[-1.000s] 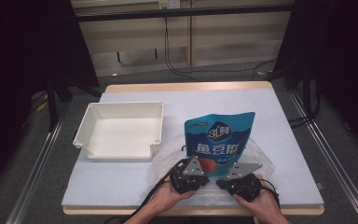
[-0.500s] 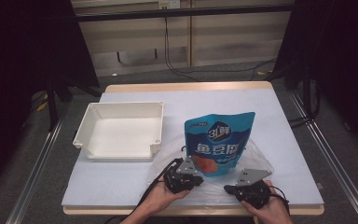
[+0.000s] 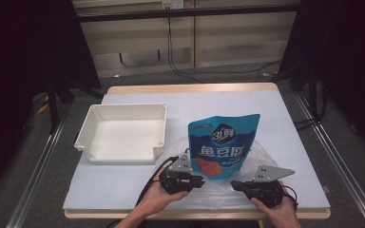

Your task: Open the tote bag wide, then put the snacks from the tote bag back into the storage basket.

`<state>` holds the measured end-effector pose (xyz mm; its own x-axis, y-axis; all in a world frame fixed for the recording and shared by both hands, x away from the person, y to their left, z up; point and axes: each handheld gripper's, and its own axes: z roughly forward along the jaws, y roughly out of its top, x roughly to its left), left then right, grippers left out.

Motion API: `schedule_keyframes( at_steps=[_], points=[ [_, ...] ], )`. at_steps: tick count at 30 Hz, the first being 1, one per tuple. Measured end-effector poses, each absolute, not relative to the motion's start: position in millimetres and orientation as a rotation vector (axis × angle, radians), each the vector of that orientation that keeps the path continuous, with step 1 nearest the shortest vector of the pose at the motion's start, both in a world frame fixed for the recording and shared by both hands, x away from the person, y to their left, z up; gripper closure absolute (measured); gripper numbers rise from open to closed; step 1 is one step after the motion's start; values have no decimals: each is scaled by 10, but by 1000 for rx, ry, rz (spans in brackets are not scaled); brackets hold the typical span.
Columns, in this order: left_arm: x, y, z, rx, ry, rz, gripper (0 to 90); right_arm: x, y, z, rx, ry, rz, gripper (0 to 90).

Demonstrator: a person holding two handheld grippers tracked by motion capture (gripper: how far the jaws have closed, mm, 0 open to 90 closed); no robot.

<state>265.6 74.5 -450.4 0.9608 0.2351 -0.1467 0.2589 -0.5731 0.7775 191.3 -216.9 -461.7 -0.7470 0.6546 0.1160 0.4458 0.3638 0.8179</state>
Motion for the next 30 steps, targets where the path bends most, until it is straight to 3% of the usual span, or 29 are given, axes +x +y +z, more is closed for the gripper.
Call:
schedule_keyframes(
  at_steps=[9, 13, 17, 18, 30],
  points=[
    [2696, 946, -4273, 2148, 369, 66, 634, 1819, -2272, -4531, 983, 2317, 1381, 806],
    [2754, 1054, -4206, 2109, 393, 87, 481, 1800, -2302, -4510, 981, 2281, 1399, 719],
    [2787, 1134, -4137, 2086, 405, 90, 419, 1786, -2305, -4493, 970, 2256, 1416, 616],
    [2797, 1160, -4109, 2080, 412, 92, 369, 1779, -2320, -4478, 981, 2228, 1453, 555],
    [2888, 1370, -3858, 2023, 422, 107, 271, 1775, -2525, -4372, 1046, 2093, 1490, 289]
  ],
)
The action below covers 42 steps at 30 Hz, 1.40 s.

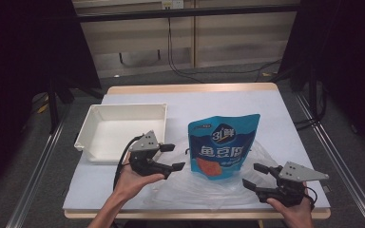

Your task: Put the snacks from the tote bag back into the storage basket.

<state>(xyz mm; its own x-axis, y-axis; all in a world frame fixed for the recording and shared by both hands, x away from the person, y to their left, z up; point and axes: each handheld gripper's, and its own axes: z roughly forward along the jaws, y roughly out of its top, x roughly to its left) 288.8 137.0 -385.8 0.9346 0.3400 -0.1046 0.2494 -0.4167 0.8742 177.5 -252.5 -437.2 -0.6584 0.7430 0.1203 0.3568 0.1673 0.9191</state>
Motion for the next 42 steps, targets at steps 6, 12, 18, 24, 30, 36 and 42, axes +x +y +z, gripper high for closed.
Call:
schedule_keyframes(
  at_steps=[6, 12, 18, 24, 30, 36, 42],
  points=[
    [2870, 1376, -3722, 2026, 389, 116, 256, 1738, -2533, -4359, 1048, 2053, 1494, 238],
    [2901, 1324, -3610, 2029, 352, 119, 355, 1727, -2537, -4357, 1049, 2051, 1488, 225],
    [2942, 1234, -3422, 2058, 301, 120, 496, 1718, -2521, -4344, 1036, 2062, 1480, 214],
    [3003, 1065, -3247, 2081, 253, 148, 538, 1721, -2519, -4346, 1040, 2072, 1484, 208],
    [3103, 914, -3116, 2087, 228, 123, 556, 1723, -2511, -4353, 1029, 2087, 1478, 208],
    [3138, 741, -3035, 2117, 162, 104, 615, 1728, -2508, -4346, 1025, 2084, 1493, 208],
    [3169, 572, -2980, 2130, 140, 92, 625, 1751, -2488, -4370, 1017, 2110, 1469, 210]
  ],
)
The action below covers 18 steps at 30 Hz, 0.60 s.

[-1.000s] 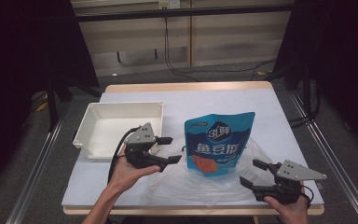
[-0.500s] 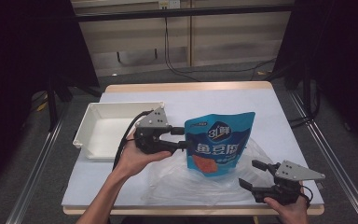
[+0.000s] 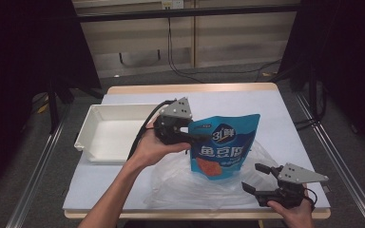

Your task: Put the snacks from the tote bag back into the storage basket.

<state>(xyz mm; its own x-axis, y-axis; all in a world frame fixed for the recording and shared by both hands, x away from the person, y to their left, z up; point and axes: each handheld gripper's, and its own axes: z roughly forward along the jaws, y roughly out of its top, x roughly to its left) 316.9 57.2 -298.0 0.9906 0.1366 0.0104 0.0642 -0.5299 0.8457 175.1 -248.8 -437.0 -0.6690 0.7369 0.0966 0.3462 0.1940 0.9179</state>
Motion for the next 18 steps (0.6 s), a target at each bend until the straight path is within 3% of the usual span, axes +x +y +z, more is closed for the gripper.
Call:
schedule_keyframes(
  at_steps=[8, 14, 18],
  points=[
    [3273, 506, -2978, 2209, 128, 89, 691, 1754, -2503, -4375, 1018, 2106, 1469, 211],
    [3297, 496, -2988, 2212, 116, 55, 863, 1762, -2484, -4386, 1024, 2120, 1449, 220],
    [3320, 459, -2966, 2250, 108, 55, 810, 1763, -2490, -4385, 1022, 2115, 1449, 221]
  ],
)
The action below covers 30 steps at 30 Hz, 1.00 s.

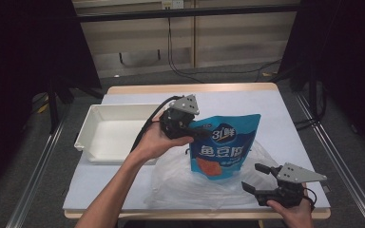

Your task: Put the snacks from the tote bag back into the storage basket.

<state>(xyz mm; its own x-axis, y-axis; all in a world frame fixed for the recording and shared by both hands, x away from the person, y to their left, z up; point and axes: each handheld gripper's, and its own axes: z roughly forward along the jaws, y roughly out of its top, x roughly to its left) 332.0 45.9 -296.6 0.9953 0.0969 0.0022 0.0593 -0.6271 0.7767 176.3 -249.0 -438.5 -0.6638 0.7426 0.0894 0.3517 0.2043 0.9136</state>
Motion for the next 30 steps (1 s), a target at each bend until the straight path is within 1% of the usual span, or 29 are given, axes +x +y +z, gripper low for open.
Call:
schedule_keyframes(
  at_steps=[3, 5, 6, 9, 10, 11, 13, 16, 21, 24, 26, 27, 30],
  points=[
    [3325, 405, -2982, 2280, 103, 33, 751, 1766, -2487, -4391, 1027, 2120, 1442, 221],
    [3309, 378, -2987, 2296, 112, 59, 751, 1769, -2477, -4393, 1025, 2128, 1436, 226],
    [3312, 368, -2986, 2310, 93, 46, 752, 1770, -2472, -4395, 1024, 2129, 1427, 226],
    [3325, 346, -3004, 2333, 91, 35, 794, 1773, -2466, -4400, 1028, 2138, 1420, 226],
    [3328, 340, -3013, 2331, 93, 29, 820, 1780, -2465, -4405, 1023, 2140, 1421, 226],
    [3331, 332, -3026, 2324, 97, 16, 866, 1781, -2461, -4405, 1025, 2141, 1422, 226],
    [3330, 322, -3030, 2323, 106, 29, 899, 1778, -2459, -4403, 1023, 2142, 1420, 228],
    [3341, 331, -3021, 2334, 105, -1, 900, 1777, -2458, -4404, 1017, 2143, 1420, 230],
    [3351, 314, -3014, 2338, 93, 13, 900, 1781, -2464, -4407, 1028, 2143, 1420, 230],
    [3364, 315, -3010, 2341, 95, -8, 900, 1781, -2461, -4409, 1032, 2144, 1418, 231],
    [3365, 310, -3018, 2324, 112, 16, 900, 1781, -2459, -4410, 1030, 2145, 1418, 231],
    [3378, 309, -3022, 2316, 115, -13, 900, 1781, -2458, -4411, 1031, 2146, 1419, 230],
    [3398, 304, -3020, 2311, 124, -16, 900, 1782, -2467, -4416, 1023, 2145, 1425, 227]
  ],
)
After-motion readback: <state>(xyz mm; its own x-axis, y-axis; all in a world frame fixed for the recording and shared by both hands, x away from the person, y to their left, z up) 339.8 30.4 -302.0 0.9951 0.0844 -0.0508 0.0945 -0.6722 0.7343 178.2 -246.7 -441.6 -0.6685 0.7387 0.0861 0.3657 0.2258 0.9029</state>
